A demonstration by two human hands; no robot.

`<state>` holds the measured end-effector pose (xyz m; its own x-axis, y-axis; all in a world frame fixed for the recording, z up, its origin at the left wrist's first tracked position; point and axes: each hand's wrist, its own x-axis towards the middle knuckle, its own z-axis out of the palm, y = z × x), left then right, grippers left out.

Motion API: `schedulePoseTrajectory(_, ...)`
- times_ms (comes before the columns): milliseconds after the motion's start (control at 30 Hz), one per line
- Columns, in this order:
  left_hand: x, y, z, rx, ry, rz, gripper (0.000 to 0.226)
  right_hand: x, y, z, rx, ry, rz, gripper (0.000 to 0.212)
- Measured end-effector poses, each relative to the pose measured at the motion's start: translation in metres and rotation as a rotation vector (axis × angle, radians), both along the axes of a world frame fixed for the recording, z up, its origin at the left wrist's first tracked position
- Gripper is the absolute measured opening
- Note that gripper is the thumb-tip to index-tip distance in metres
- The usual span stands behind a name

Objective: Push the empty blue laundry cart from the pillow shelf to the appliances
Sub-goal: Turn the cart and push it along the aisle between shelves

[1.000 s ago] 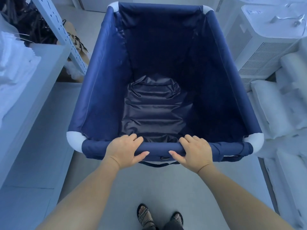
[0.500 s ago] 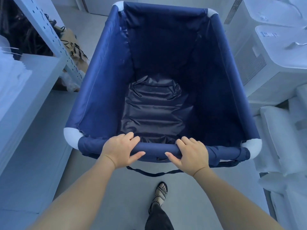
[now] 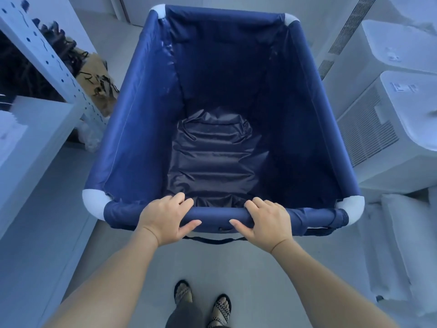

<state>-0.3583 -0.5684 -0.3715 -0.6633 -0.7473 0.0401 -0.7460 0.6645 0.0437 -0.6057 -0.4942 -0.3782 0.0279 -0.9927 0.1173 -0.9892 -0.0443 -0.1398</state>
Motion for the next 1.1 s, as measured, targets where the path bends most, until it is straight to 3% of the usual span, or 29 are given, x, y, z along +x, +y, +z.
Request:
schedulePoseTrajectory(267,-0.022,-0.074,0.0,0.022,-0.002,-0.007,0.047,-0.026,-0.081,0.003,0.058,0.005,0.005,0.053)
schedulePoseTrajectory(767,-0.053,-0.235,0.006,0.279,-0.054,0.076,0.043,-0.065,-0.242,0.016,0.284,0.101,0.066,0.069)
schedulePoseTrajectory(1100,-0.075,-0.329,0.007,0.338,-0.083,0.083,0.041,-0.088,-0.341,0.017,0.376,0.13,0.097,0.074)
